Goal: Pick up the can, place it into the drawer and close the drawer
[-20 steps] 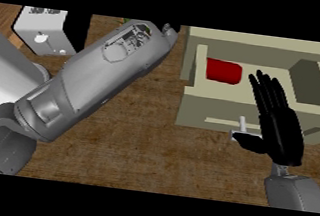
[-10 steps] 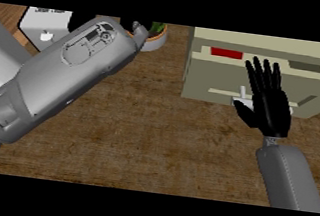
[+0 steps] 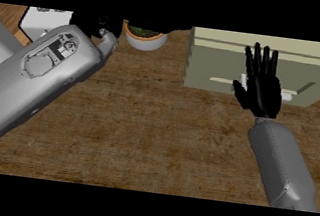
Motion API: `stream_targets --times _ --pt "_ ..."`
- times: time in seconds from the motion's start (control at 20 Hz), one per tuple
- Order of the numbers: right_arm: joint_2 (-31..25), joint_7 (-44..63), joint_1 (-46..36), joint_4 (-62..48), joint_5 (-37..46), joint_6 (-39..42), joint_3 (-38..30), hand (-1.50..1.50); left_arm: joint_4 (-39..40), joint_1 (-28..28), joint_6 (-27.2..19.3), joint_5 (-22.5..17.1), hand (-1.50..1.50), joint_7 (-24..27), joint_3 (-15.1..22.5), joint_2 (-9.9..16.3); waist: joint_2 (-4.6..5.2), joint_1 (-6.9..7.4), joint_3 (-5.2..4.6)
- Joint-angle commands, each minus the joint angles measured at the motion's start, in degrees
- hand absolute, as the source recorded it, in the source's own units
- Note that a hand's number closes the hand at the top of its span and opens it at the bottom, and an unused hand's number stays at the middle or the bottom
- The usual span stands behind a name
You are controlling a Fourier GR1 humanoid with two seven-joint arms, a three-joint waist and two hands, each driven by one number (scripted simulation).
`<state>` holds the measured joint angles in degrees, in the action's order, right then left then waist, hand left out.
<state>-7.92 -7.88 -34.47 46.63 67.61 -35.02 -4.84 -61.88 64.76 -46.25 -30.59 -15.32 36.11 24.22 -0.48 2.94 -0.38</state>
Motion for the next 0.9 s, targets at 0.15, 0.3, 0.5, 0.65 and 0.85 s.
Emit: stream_targets --times 0.15,0.3,0.5,0.65,0.85 --pt "-1.64 -0.63 -13.32 -15.64 -0.66 -4.34 -4.51 -1.5 -3.38 -4.02 0.12 1.85 -1.5 -0.64 -0.72 1.14 1.58 0.65 0.51" --pt "-2.52 1.25 -15.99 -19.02 0.4 -4.76 -5.09 -1.5 -8.81 -5.36 1.39 1.43 -1.5 -4.03 -1.05 4.39 1.24 1.35 0.49" --pt "-0.88 3.16 -19.65 -21.2 1.23 -7.4 -5.06 -1.5 -10.52 -10.71 1.09 2.4 -1.5 -0.78 -1.13 4.04 1.42 1.34 0.44" --pt "-2.87 3.67 -21.06 -24.18 1.86 -8.13 -5.62 -1.5 -12.08 -11.64 2.87 2.33 -1.5 -0.49 -2.46 7.15 1.78 2.29 0.44" --pt "-3.56 2.48 -25.9 -27.71 0.75 -6.99 -6.83 -1.5 -13.89 -15.51 2.06 3.49 -1.5 1.14 -1.15 4.69 1.95 1.8 0.47"
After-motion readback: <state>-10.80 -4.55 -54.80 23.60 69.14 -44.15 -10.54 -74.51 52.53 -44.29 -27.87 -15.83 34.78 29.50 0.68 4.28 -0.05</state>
